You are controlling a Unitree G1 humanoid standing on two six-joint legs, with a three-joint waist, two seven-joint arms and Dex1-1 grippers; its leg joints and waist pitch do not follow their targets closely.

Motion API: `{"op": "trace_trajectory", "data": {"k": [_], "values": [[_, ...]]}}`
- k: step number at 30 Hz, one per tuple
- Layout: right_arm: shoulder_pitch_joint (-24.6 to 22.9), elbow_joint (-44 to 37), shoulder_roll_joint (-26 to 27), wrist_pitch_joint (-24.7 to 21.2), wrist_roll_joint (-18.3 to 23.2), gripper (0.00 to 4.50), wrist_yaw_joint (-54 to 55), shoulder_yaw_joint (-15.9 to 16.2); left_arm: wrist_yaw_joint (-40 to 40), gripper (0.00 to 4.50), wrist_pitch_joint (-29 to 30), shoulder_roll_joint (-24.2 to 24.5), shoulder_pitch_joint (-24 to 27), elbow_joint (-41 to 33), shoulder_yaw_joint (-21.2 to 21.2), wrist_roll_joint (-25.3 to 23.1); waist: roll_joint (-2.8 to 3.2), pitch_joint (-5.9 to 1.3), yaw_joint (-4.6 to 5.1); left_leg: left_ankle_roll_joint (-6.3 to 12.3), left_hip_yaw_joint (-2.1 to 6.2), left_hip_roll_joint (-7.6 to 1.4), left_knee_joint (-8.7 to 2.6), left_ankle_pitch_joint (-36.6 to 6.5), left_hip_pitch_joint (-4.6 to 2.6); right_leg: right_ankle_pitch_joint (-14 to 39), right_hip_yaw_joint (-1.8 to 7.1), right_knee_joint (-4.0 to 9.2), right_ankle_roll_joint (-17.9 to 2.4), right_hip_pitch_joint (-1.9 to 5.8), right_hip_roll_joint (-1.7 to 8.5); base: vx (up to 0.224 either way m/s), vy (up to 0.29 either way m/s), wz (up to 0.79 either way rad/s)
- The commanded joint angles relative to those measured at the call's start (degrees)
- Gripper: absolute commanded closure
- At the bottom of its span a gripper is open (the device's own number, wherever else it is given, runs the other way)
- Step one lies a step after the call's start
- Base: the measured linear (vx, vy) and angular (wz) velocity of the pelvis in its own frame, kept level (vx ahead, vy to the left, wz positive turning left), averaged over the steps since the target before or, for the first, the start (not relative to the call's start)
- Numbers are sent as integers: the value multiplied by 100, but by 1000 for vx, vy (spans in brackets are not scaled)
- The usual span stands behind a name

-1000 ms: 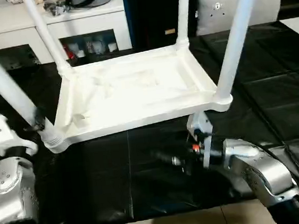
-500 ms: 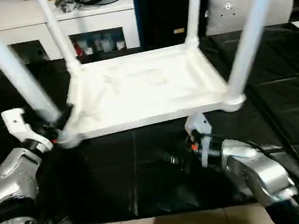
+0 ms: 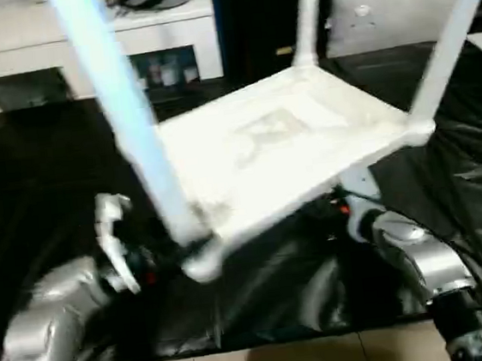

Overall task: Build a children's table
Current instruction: Rotate table base

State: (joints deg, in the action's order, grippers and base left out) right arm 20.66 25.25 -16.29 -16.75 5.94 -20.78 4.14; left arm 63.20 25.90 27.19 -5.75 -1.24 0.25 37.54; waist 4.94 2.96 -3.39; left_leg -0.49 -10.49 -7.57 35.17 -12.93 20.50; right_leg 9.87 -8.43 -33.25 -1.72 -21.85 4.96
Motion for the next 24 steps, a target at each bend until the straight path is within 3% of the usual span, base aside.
{"op": "trace_trajectory", "data": {"k": [1,5,10,15,22,23,24], "values": [[155,149,90,179,34,0,-78,-52,95,1,368,59,50,-649,-261,362,-59,-282,34,-146,318,-659,-570,-1628,-16,2118,552,397,-901,259,621,0,0,0],[330,201,285,438,36,0,-401,169,-44,1,743,-53,74,-1143,-453,715,-84,-294,166,4,306,-628,-537,-1415,36,1856,543,357,-1071,303,608,0,0,0],[441,187,511,667,100,0,-1045,529,-211,1,1109,-221,120,-1621,-605,946,-139,-304,260,235,288,-613,-485,-1069,70,1914,533,376,-1040,314,596,0,0,0],[441,247,582,863,-8,0,-1465,762,-439,1,1299,-369,127,-1835,-688,1109,-130,-309,256,309,268,-629,-468,-912,40,1693,532,358,-1099,288,549,0,0,0],[341,195,642,942,26,0,-1751,824,-521,1,1423,-548,48,-1894,-746,1232,-120,-309,210,202,271,-639,-481,-1006,8,1732,535,362,-1054,288,541,0,0,0],[292,197,637,974,-18,0,-1713,797,-604,1,1446,-633,9,-1935,-780,1234,-80,-311,196,170,271,-638,-479,-1028,-1,1723,535,365,-1051,286,540,0,0,0],[281,210,632,984,-30,0,-1690,783,-641,1,1444,-658,0,-1944,-786,1232,-100,-311,195,166,268,-640,-480,-1029,-3,1707,538,376,-1046,286,538,0,0,0]]}}
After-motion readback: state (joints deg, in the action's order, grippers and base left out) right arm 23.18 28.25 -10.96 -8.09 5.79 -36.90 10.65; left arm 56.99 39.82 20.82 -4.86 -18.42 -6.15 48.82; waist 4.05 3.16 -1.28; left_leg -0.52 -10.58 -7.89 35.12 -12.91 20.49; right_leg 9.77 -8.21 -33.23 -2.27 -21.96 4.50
